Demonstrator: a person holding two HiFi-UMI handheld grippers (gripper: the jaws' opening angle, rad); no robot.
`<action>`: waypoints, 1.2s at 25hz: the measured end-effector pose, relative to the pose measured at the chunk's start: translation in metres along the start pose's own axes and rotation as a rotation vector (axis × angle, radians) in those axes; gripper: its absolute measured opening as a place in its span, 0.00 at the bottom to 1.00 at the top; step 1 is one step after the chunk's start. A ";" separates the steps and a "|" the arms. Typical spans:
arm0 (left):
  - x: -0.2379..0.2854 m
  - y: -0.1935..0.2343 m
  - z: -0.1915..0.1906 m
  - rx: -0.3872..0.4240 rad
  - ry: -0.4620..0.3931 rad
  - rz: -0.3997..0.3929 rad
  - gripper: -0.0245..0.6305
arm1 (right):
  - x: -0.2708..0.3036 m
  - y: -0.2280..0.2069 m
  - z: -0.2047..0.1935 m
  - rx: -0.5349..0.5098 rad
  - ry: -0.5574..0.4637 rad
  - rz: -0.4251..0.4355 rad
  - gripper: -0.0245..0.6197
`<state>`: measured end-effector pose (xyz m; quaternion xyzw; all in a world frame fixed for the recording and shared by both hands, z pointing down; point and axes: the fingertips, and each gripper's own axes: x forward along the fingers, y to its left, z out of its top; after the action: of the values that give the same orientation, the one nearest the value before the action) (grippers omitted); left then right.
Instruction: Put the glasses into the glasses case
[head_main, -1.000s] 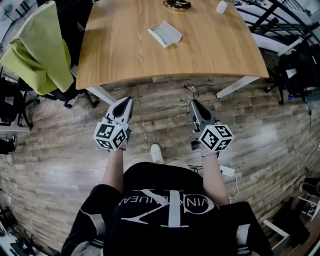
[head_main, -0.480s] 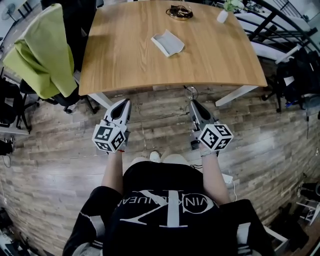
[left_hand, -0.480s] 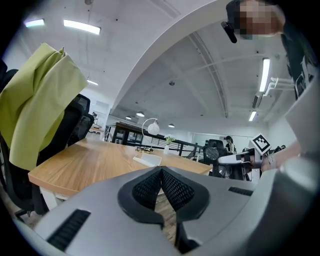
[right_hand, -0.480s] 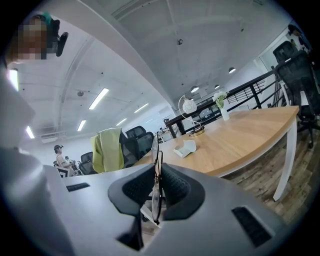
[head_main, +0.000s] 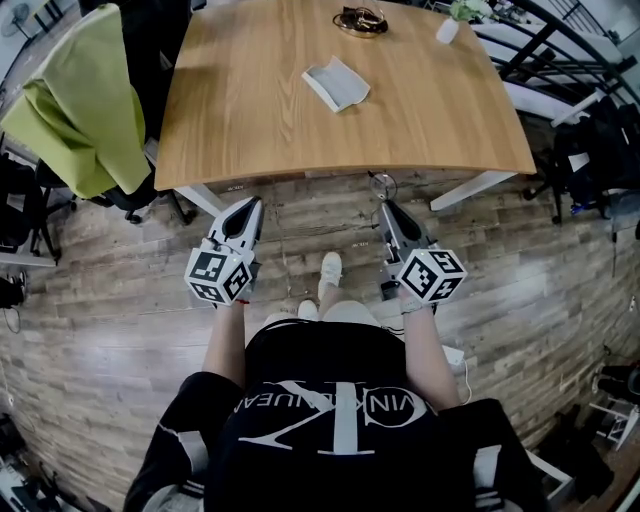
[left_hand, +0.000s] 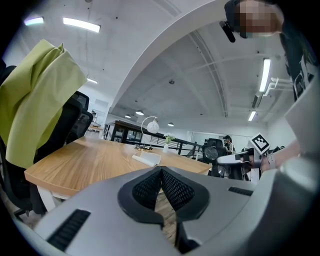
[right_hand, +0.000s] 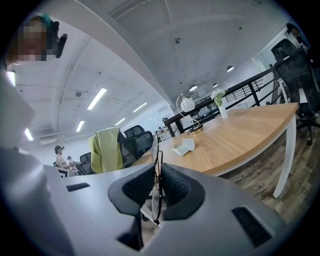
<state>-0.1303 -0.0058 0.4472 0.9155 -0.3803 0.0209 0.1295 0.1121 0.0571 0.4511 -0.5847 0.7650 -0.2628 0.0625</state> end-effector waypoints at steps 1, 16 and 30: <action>0.002 0.001 -0.002 -0.002 0.003 0.000 0.06 | 0.002 -0.002 -0.001 0.000 0.002 -0.001 0.12; 0.067 0.043 0.023 -0.025 -0.019 0.036 0.06 | 0.089 -0.033 0.027 0.014 0.025 0.055 0.12; 0.135 0.083 0.019 -0.049 0.022 0.042 0.06 | 0.164 -0.065 0.030 0.048 0.100 0.051 0.12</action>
<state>-0.0940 -0.1599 0.4652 0.9036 -0.3983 0.0244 0.1556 0.1293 -0.1164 0.4906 -0.5496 0.7751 -0.3083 0.0451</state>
